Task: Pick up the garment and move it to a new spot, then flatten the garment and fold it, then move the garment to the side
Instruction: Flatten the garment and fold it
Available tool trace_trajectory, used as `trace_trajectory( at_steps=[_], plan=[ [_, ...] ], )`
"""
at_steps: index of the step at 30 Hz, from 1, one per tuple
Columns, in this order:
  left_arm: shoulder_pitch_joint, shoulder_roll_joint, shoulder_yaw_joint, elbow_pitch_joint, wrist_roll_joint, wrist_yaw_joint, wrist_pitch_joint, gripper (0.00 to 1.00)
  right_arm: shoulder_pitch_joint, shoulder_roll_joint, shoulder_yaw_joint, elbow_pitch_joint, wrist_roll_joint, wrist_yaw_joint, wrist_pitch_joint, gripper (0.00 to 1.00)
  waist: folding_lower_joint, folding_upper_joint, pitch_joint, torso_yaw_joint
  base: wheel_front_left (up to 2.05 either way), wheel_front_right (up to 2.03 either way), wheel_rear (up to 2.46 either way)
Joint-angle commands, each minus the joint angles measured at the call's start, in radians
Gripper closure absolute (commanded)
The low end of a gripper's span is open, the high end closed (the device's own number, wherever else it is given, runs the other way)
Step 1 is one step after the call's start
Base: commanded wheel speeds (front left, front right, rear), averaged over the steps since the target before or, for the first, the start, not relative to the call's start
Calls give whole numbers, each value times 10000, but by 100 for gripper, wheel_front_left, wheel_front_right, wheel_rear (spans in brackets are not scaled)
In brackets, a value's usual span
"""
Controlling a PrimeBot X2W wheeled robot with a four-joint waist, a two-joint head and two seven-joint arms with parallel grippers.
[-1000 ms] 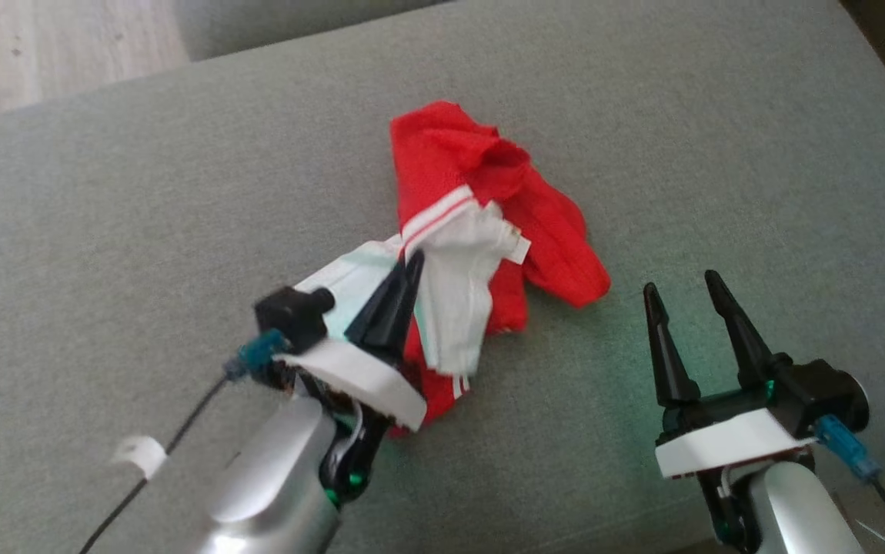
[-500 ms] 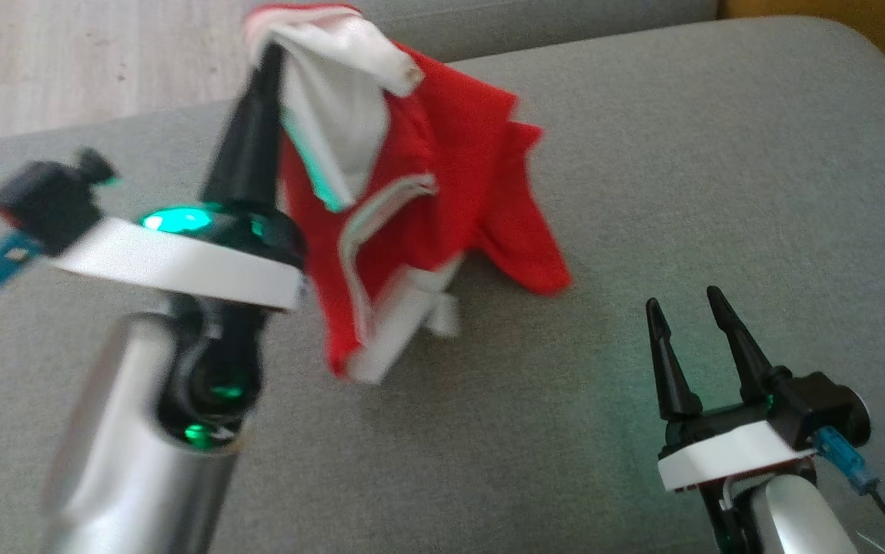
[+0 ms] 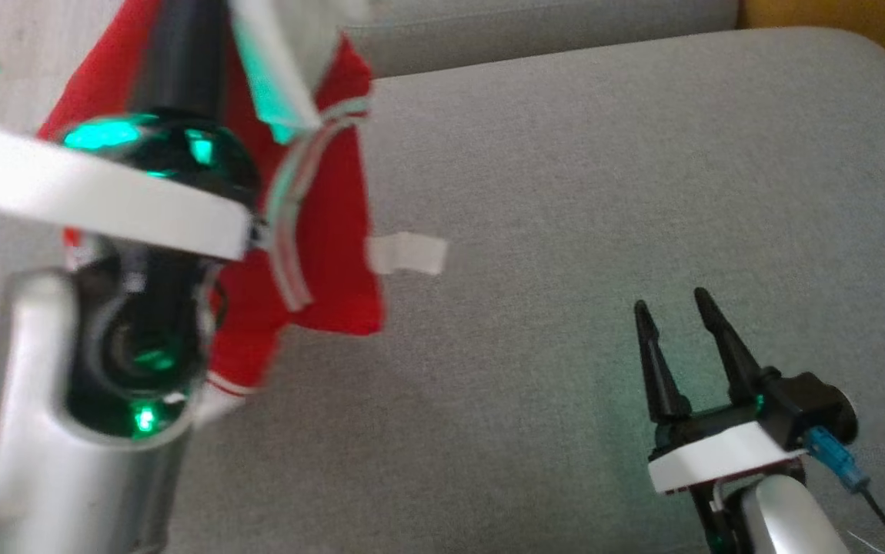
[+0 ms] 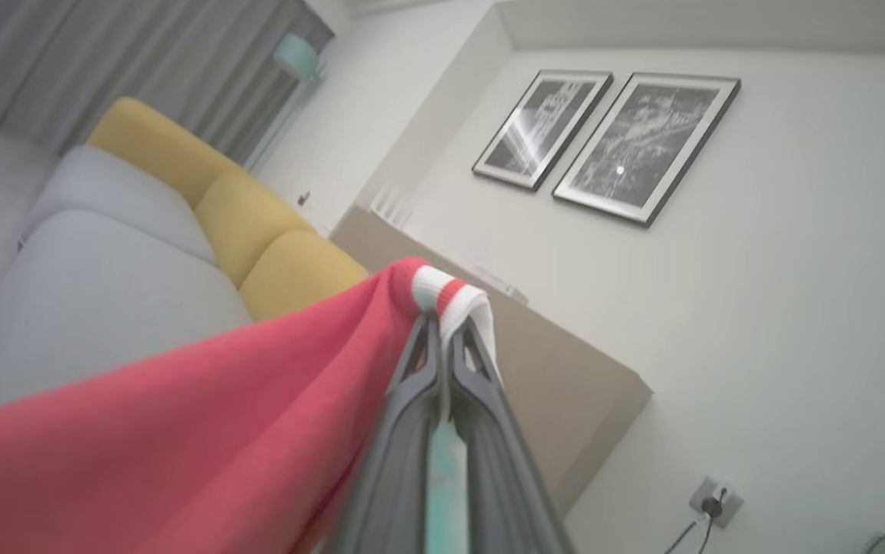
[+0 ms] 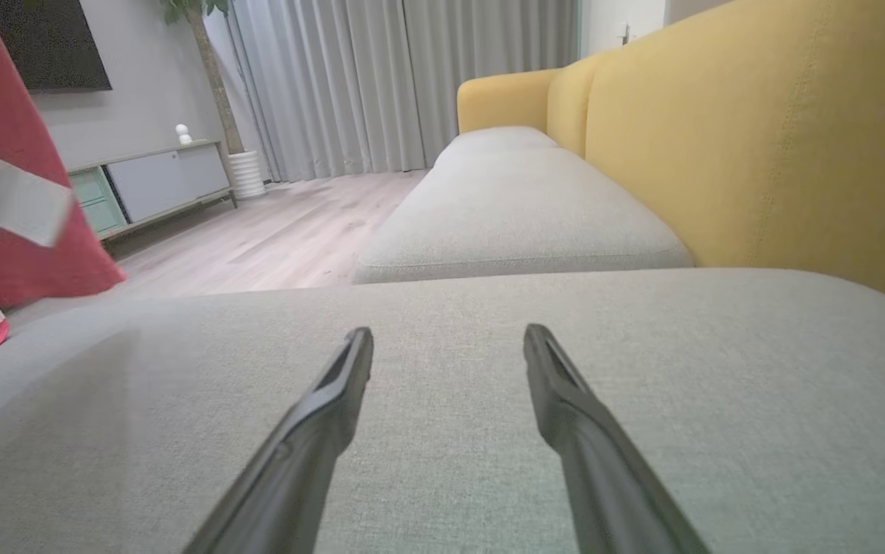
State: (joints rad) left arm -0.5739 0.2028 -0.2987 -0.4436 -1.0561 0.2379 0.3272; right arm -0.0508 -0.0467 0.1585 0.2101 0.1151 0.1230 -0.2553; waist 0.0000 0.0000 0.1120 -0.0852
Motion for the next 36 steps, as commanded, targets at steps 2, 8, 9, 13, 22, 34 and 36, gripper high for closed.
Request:
trace_trajectory(
  at_steps=[2,8,9,13,22,34,36],
  plan=[
    [-422,-13,-251,100,139,89,255,100,-507,-35,388,-330,160,77,-65,0,0,0,253,-339,0,0,0],
    [-549,-390,-1431,1414,402,27,610,100,-1037,-35,760,-569,493,77,-65,0,0,0,784,-1166,0,0,0],
    [-619,-431,-1656,1717,476,-44,684,100,-1139,-35,851,-627,579,77,-65,0,0,0,889,-1373,0,0,0],
    [-1041,-724,-2277,2861,596,-274,915,100,-1420,-35,1144,-826,939,77,-65,0,0,0,1196,-2202,0,0,0],
    [-2276,-1420,-2033,5006,-51,-339,156,100,-1419,-35,1384,-1107,1442,77,-65,0,0,0,1584,-3493,0,0,0],
    [-2148,97,-2794,7122,1866,-1631,-1598,0,-1021,-35,1116,-1128,1284,77,-65,0,0,0,1345,-3175,0,0,0],
    [-1692,497,-3026,6761,2139,-1854,-1776,0,-946,-35,1045,-1119,1167,77,-65,0,0,0,1241,-2935,0,0,0]
  ],
)
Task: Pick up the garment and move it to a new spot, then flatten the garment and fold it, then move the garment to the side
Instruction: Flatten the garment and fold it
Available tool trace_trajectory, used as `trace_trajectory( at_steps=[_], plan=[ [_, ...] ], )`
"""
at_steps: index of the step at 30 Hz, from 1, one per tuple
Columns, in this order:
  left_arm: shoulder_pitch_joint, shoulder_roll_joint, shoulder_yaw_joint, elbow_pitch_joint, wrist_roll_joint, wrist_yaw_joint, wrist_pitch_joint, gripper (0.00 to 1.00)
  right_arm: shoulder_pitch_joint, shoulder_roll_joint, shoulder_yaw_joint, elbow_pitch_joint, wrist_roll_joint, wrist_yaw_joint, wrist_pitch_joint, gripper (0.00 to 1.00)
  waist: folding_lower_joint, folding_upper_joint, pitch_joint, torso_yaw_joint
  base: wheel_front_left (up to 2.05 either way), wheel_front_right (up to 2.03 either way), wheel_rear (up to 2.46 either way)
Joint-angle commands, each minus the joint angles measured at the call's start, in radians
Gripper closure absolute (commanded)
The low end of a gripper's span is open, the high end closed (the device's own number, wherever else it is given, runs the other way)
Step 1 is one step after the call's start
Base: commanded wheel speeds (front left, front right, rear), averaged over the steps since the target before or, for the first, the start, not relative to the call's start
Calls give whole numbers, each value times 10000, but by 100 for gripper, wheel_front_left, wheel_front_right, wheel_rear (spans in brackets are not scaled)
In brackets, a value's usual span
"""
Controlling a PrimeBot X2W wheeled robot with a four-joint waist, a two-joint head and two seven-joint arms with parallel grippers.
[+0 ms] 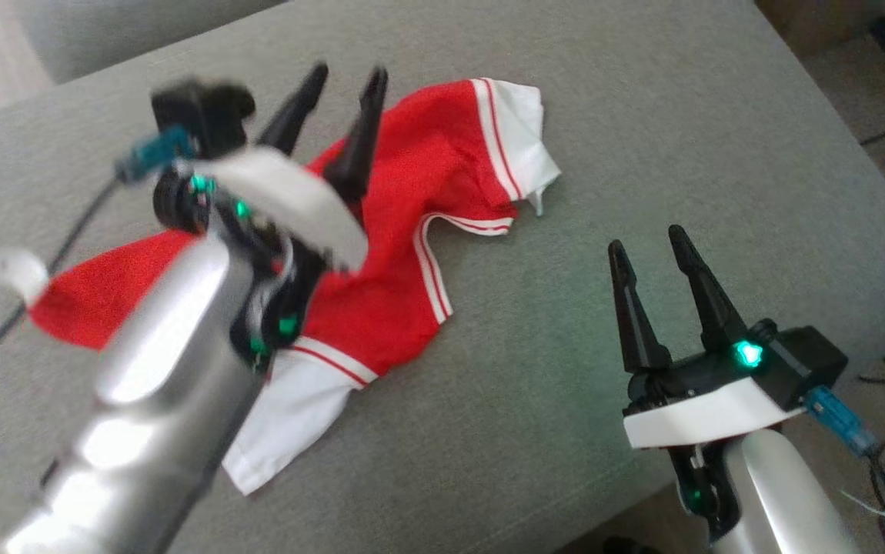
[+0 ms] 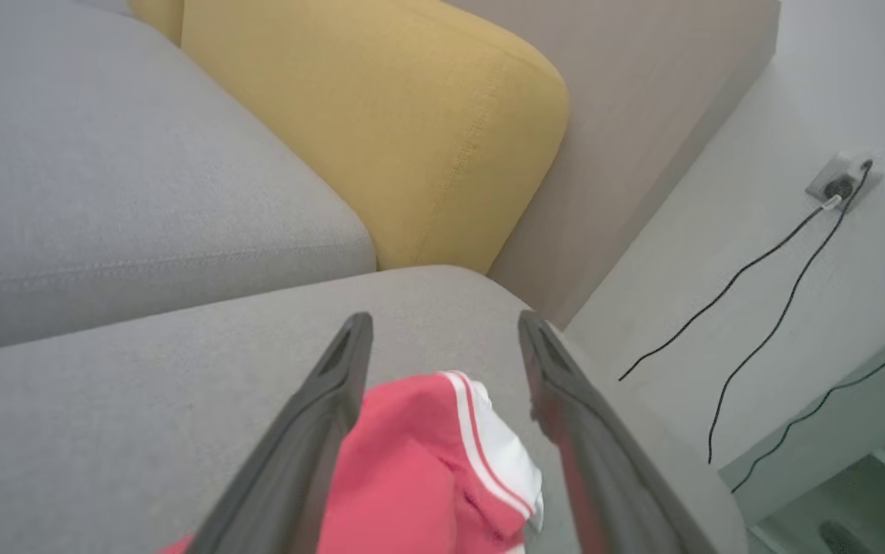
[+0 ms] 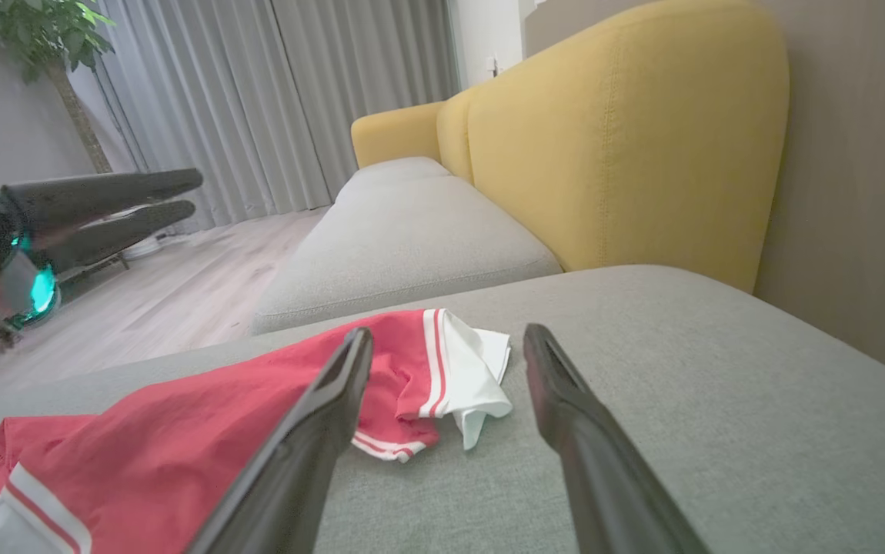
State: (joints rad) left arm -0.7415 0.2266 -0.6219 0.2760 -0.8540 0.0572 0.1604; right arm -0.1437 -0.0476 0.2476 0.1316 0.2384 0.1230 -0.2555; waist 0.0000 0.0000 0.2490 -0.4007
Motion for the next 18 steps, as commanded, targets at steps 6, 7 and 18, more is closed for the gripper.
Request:
trace_trajectory(
  at_steps=[6,7,18],
  plan=[
    [2150,1112,-506,-1826,864,42,-875,0,220,-26,-136,-258,-502,77,-63,0,0,0,-492,1039,0,0,0],
    [2555,1190,-666,-1988,952,102,-955,0,260,-26,-205,-248,-580,77,-63,0,0,0,-549,1189,0,0,0],
    [4595,1172,-1771,-1734,1316,310,-1422,0,322,-26,-404,-182,-1179,77,-63,0,0,0,-549,2260,0,0,0]
  ],
)
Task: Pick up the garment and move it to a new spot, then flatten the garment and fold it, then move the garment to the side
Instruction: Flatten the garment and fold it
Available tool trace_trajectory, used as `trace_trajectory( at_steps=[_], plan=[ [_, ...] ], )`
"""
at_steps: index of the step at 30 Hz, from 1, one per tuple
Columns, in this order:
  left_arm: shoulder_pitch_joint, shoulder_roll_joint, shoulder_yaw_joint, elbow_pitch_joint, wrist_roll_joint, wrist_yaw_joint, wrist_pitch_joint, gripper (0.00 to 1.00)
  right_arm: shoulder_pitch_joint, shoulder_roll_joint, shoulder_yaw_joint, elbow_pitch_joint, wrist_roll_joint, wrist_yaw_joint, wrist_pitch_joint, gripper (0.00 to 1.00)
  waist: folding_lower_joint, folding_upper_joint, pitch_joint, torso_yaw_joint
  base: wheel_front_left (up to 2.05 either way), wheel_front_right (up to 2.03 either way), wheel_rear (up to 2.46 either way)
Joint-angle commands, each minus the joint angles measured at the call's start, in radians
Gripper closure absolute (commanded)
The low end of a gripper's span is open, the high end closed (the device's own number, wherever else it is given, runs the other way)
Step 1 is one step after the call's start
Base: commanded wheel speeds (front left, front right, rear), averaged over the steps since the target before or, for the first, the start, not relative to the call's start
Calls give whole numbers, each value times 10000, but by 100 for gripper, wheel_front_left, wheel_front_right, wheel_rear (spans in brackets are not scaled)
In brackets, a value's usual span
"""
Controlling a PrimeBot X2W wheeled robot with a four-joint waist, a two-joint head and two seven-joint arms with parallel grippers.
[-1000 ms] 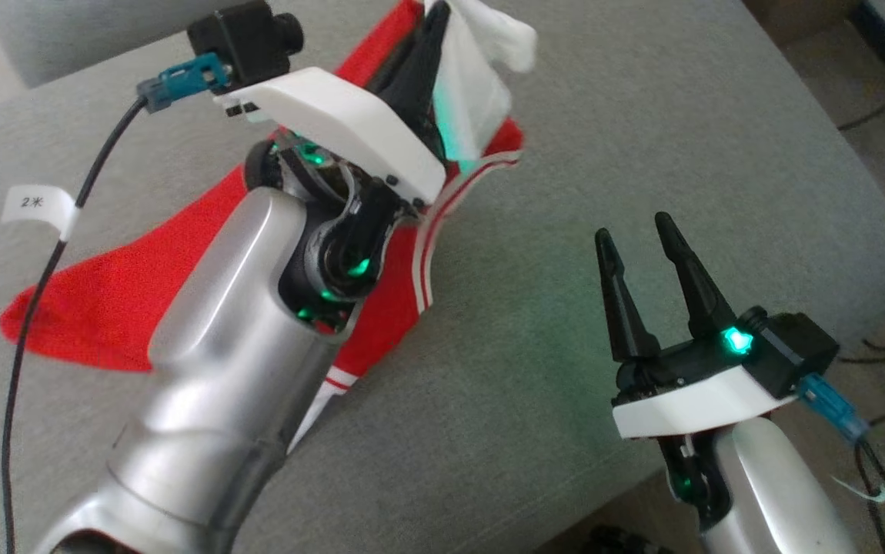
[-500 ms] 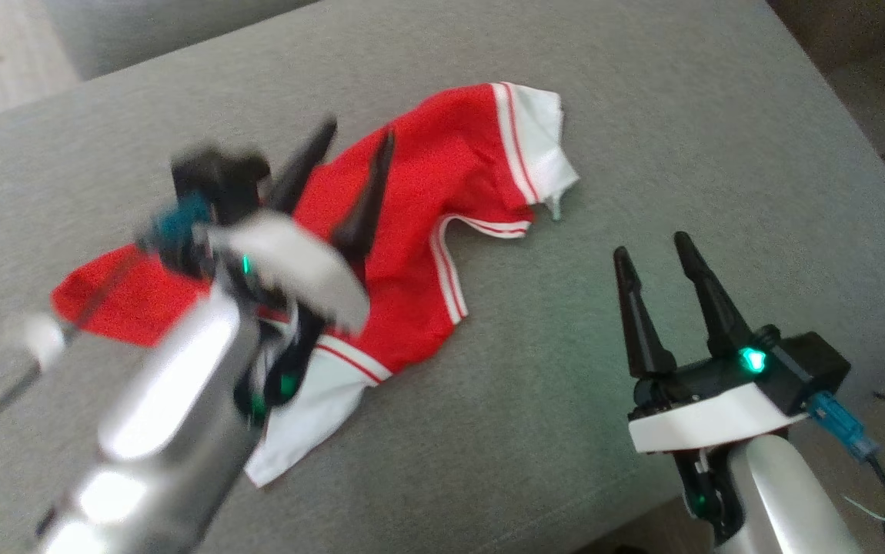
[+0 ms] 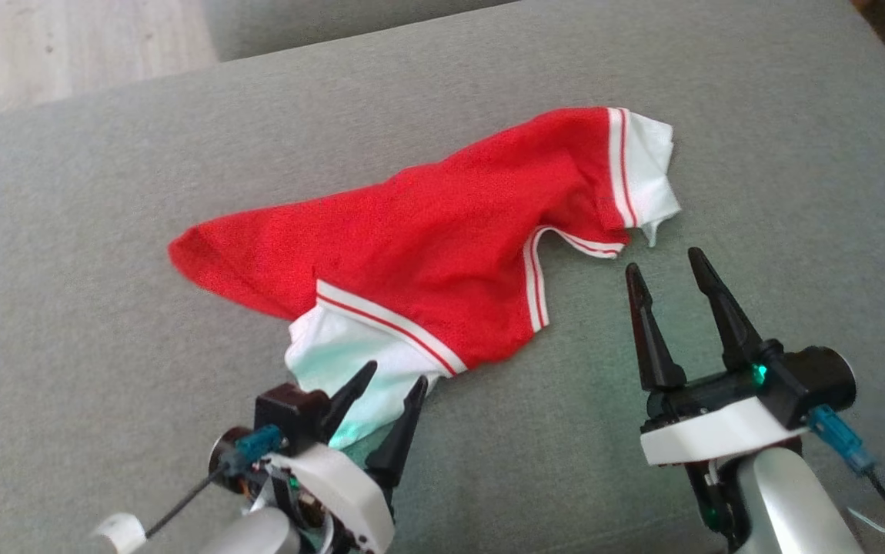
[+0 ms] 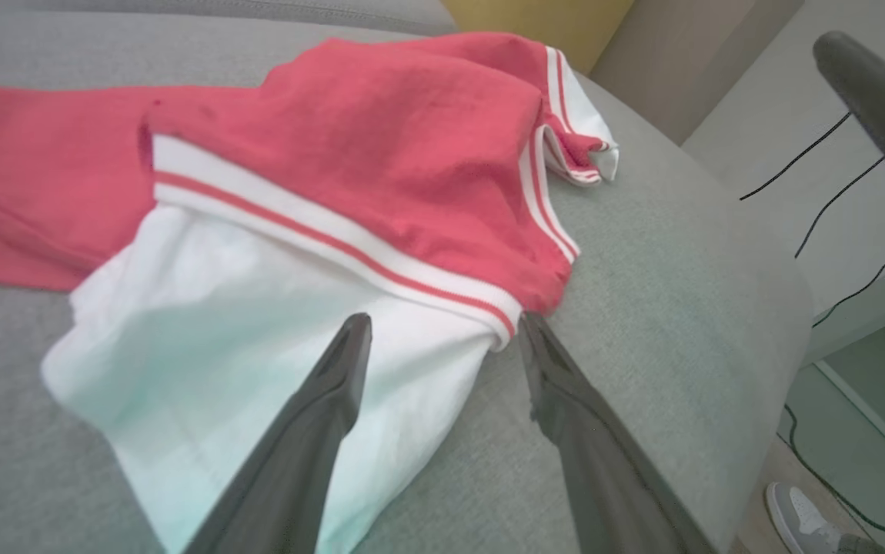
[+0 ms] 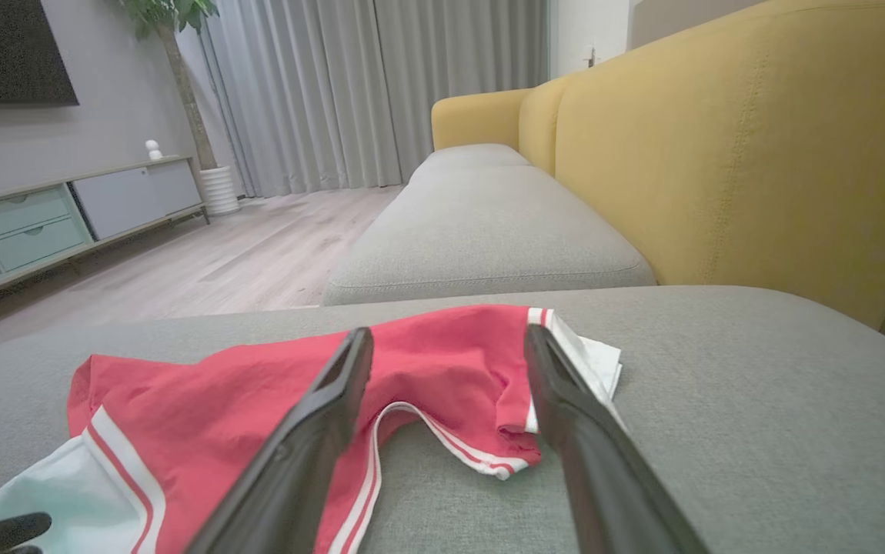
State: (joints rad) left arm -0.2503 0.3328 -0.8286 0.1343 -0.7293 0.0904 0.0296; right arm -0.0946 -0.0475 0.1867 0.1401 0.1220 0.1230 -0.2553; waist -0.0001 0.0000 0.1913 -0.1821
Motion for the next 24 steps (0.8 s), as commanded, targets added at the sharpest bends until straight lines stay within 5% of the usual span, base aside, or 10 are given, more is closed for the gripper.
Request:
trace_trajectory(
  at_steps=[1,15,16,17,24],
  plan=[
    [-302,96,248,-163,106,-21,-129,0,-190,-28,211,-267,-48,77,-65,0,1,0,49,117,0,0,0],
    [-731,212,-458,1820,752,-71,358,0,-320,-28,299,-258,-103,77,-65,0,1,0,377,-3,0,0,0],
    [-774,220,-493,1944,804,-62,375,56,-320,-28,309,-253,-100,77,-65,0,1,0,377,-21,0,0,0],
    [-828,254,-556,2067,902,-59,386,100,-324,-28,312,-245,-95,77,-65,0,1,0,375,-40,0,0,0],
    [-830,297,-105,1807,475,-139,-95,100,-189,-28,176,-184,-100,77,-65,0,1,0,65,4,0,0,0]
  ],
)
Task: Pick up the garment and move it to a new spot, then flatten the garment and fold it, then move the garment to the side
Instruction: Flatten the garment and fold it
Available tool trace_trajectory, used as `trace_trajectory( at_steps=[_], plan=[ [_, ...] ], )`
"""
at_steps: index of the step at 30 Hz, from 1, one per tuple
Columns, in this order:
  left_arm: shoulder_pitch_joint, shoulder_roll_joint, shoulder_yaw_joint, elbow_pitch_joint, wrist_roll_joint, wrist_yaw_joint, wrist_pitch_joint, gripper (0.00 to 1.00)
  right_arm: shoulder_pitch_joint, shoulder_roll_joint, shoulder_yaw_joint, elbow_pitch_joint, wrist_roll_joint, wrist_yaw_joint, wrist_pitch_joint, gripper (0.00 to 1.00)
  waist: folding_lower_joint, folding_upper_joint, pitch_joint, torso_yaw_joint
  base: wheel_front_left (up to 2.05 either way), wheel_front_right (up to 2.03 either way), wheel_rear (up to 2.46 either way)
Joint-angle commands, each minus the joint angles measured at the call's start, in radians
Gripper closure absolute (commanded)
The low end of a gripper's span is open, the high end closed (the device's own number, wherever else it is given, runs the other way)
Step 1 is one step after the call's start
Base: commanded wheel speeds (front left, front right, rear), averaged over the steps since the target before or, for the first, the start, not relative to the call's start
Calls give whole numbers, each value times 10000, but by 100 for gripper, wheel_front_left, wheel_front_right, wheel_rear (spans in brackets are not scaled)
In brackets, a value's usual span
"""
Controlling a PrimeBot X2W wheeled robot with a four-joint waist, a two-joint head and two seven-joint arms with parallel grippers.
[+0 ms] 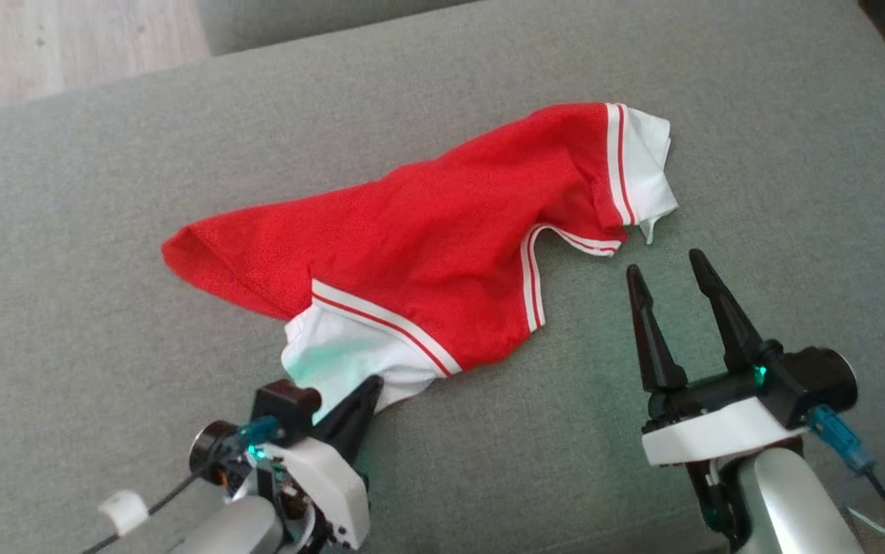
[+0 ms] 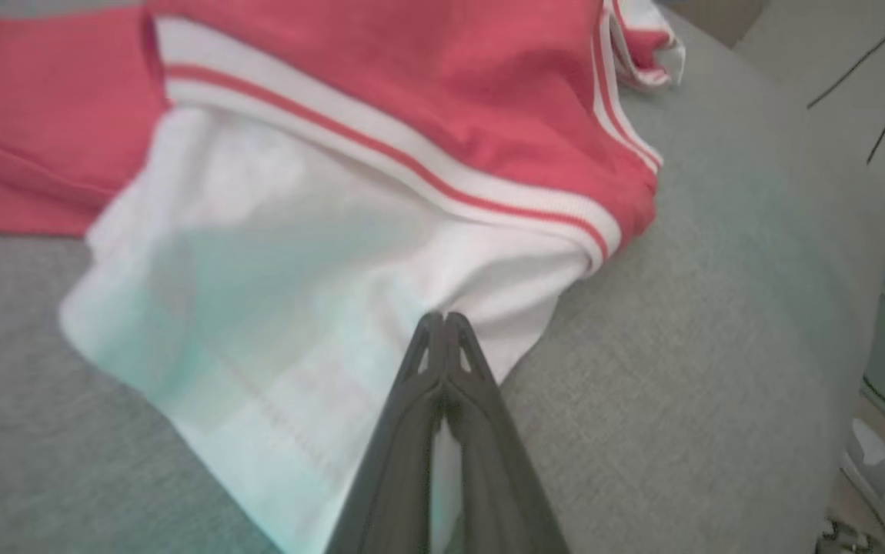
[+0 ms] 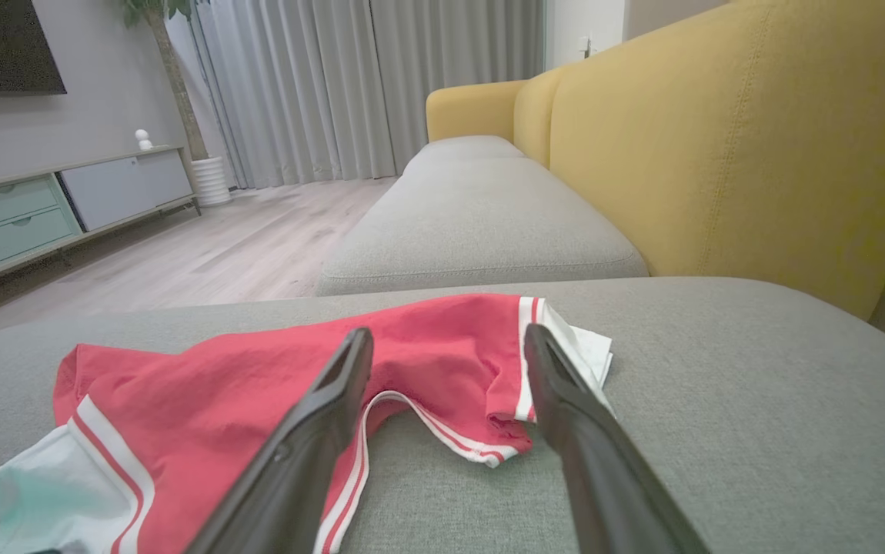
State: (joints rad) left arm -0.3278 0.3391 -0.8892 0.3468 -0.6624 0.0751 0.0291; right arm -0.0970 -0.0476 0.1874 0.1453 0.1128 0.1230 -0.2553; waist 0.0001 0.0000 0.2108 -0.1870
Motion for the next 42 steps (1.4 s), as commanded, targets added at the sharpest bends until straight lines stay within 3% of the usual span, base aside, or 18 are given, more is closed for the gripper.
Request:
trace_trajectory(
  at_steps=[1,7,15,24,34,38,42],
  plan=[
    [-37,299,625,-635,-359,-61,-111,100,-124,-26,135,-221,-24,77,-65,0,-1,0,-187,80,0,0,0],
    [174,1105,1604,-3763,-1552,-280,155,100,69,-26,-15,-125,-103,77,-65,0,-1,0,-704,263,0,0,0],
    [789,2581,2959,-8398,-3038,23,833,100,308,-26,-125,-33,-112,77,-65,0,-1,0,-1368,294,0,0,0],
    [1298,3445,3674,-11152,-4358,-212,1188,100,590,-26,-348,-15,-154,77,-65,0,-1,0,-1700,227,0,0,0],
    [857,4229,4680,-12572,-5148,-375,1534,100,624,-26,-408,-94,-151,77,-65,0,-1,0,-1557,144,0,0,0],
    [-197,4376,4948,-12107,-5236,-376,2034,100,458,-26,-308,-120,-46,77,-65,0,-1,0,-1295,21,0,0,0],
    [-1794,4111,4922,-10954,-5390,-307,2682,100,204,-26,-167,-148,118,77,-65,0,-1,0,-910,-264,0,0,0]
  ],
)
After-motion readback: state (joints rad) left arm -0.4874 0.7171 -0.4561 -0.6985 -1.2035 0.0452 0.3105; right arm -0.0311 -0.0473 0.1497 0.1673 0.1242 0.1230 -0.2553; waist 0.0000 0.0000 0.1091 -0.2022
